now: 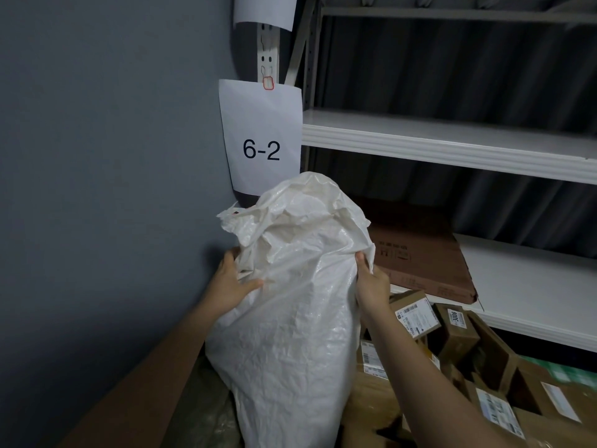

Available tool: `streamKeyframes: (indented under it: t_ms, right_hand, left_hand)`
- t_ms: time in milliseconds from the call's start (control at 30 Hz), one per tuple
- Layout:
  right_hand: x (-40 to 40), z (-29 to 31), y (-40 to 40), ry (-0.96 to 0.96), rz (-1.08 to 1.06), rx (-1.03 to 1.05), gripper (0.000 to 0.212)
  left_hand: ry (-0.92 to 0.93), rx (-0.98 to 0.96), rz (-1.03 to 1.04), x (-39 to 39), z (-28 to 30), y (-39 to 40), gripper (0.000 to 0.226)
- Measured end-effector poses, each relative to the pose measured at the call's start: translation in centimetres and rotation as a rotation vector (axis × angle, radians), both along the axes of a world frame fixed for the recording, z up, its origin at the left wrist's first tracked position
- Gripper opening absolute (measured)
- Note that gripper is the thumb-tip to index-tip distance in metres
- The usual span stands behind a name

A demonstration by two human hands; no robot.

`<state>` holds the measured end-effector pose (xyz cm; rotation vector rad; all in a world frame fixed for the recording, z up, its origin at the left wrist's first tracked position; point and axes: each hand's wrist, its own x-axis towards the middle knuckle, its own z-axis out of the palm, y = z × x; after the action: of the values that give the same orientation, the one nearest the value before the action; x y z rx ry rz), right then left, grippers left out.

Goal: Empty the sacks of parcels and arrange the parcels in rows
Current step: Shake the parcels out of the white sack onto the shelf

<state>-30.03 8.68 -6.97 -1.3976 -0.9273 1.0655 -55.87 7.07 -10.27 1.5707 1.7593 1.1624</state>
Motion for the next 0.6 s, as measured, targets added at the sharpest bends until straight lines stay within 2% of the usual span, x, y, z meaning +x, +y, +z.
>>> streamKeyframes:
  t_ms: [133, 300, 433, 600]
  right_hand:
    - [-0.1, 0.4, 0.2, 0.019, -0.026, -0.004, 0.032]
    - [-0.3, 1.9, -0.2, 0.045, 0.001, 0.048, 0.034]
    - [-0.7, 3.0, -0.7, 0.063, 0.048, 0.08, 0.03]
    - [-1.1, 4.2, -1.0, -0.005, 0.074, 0.09, 0.033]
  left_hand:
    - [-0.024, 0.038, 0.012, -0.1, 0.1, 0.3, 0.068]
    - [-0.059, 0.076, 0.038, 0.2, 0.7, 0.7, 0.058]
    - [-0.015, 0.104, 0.048, -0.3, 1.2, 0.6, 0.052]
    - [0.044, 0.052, 0.088, -0.5, 1.4, 0.5, 0.045]
